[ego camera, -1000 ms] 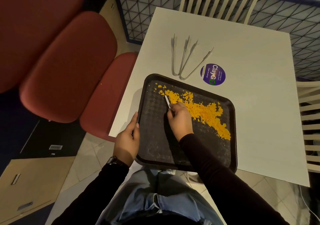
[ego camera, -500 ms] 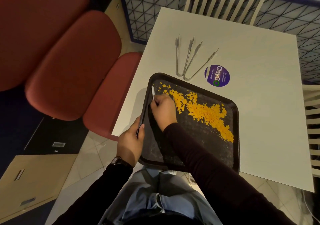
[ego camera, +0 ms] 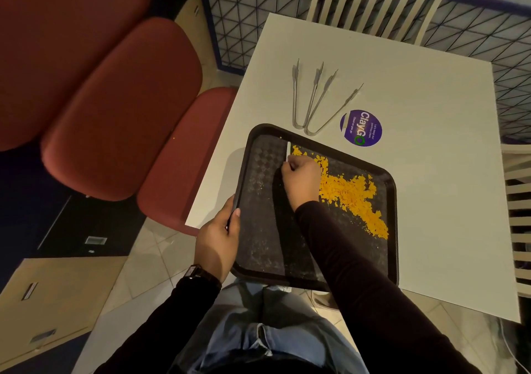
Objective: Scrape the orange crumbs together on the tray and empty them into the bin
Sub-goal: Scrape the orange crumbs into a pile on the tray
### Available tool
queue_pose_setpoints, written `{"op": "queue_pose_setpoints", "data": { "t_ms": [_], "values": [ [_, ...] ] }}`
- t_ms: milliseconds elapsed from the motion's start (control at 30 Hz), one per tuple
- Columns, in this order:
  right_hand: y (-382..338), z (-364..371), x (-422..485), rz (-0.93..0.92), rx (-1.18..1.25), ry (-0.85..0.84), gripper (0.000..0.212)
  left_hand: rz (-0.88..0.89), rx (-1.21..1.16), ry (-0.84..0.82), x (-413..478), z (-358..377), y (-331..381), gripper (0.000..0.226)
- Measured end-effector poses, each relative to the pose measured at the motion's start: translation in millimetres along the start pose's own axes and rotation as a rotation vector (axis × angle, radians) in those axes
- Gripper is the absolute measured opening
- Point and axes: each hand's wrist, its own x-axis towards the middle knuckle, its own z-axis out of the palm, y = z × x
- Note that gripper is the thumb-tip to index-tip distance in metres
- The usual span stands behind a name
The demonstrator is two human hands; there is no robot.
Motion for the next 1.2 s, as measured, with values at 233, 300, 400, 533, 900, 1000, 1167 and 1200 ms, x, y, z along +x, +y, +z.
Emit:
{"op": "queue_pose_setpoints", "data": {
  "t_ms": [233,300,400,533,900,1000,1167,1200],
  "values": [
    [-12,16,-58,-0.253,-0.098,-0.178,0.023,0.015,0.019,-0.006,1,1,-1,0.04],
    [-9,18,-64,-0.276,-0.111,-0.18,0.025,0.028,0.032,0.003,1,2,-2,0.04],
    [-5,15,-60,-0.293,-0.147,-0.161,0.026,0.025,0.027,0.014,0,3,-3,0.039],
    [10,2,-43,-0.223,-0.158,-0.102,0.025,0.038,0.025,0.021,0,3,-1,0.038],
    [48,-25,-20,-0.125,-0.222,-0.019,0.021,0.0,0.024,-0.017,1,4,-7,0.04],
    [49,-23,-39,-0.208,-0.239,-0.046,0.021,-0.005,0.032,-0.015,2,4,-6,0.04],
    [64,-22,-60,-0.269,-0.276,-0.102,0.019,0.011,0.039,0.001,1,4,-8,0.039],
    [67,-24,-57,-0.259,-0.281,-0.093,0.019,0.008,0.038,0.0,1,4,-9,0.039]
  ]
}}
